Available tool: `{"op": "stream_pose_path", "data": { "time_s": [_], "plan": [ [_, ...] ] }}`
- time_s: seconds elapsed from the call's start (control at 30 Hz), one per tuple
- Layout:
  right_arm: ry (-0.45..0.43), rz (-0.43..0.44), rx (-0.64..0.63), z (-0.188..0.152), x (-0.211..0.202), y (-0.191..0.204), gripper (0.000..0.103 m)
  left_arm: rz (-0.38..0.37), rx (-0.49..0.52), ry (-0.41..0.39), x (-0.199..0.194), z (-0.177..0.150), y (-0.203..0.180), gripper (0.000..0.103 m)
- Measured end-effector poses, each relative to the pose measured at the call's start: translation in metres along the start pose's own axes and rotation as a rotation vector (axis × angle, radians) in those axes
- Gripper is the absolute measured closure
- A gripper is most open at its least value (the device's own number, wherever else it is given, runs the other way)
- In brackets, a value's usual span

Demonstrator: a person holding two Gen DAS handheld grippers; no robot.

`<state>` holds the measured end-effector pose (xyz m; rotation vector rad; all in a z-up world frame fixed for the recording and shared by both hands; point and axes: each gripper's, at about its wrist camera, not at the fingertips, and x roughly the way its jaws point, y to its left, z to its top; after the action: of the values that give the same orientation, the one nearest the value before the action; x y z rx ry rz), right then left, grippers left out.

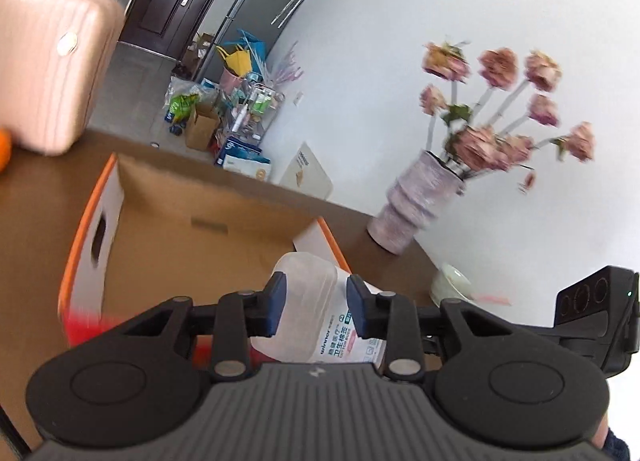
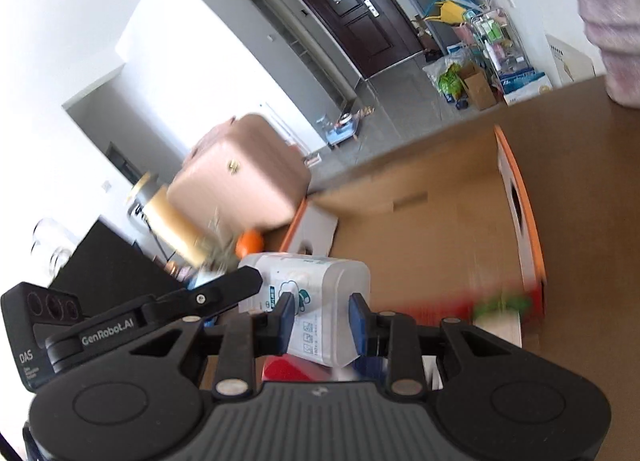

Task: Organize rigid objects
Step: 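Lift the container into the red cardboard box and open both grippers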

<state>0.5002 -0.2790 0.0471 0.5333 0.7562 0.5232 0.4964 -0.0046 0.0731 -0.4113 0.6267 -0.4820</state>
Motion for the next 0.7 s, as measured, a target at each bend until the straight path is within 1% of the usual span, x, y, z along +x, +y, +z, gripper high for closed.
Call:
{"op": "stream_pose_path", "data": {
  "time_s": [0.1, 0.2, 0.27, 0.3, 0.43, 0.53, 0.6, 0.7],
  "plan": [
    [0.012, -0.021, -0.004, 0.041, 0.039, -0.009, 0.074, 0.020, -0.019, 0.015, 0.038, 0.038, 0.018, 0.070],
    [0.044, -0.062, -0.010, 0.071, 0.083, -0.025, 0.074, 0.052, -0.053, 0.050, 0.083, 0.060, 0.041, 0.070],
    [0.077, -0.095, -0.001, 0.084, 0.115, -0.040, 0.073, 0.088, -0.062, 0.082, 0.114, 0.064, 0.056, 0.070],
    [0.092, -0.111, -0.004, 0.089, 0.130, -0.047, 0.074, 0.103, -0.082, 0.097, 0.128, 0.064, 0.066, 0.070],
    [0.138, -0.184, -0.030, 0.094, 0.178, -0.065, 0.074, 0.156, -0.133, 0.154, 0.172, 0.061, 0.095, 0.072],
    [0.163, -0.230, -0.055, 0.090, 0.197, -0.068, 0.072, 0.185, -0.128, 0.177, 0.187, 0.056, 0.104, 0.071],
    [0.151, -0.241, -0.064, 0.090, 0.199, -0.068, 0.072, 0.201, -0.108, 0.181, 0.189, 0.054, 0.102, 0.070],
    [0.132, -0.248, -0.068, 0.091, 0.183, -0.062, 0.071, 0.212, -0.063, 0.182, 0.175, 0.054, 0.090, 0.070]
  ]
}}
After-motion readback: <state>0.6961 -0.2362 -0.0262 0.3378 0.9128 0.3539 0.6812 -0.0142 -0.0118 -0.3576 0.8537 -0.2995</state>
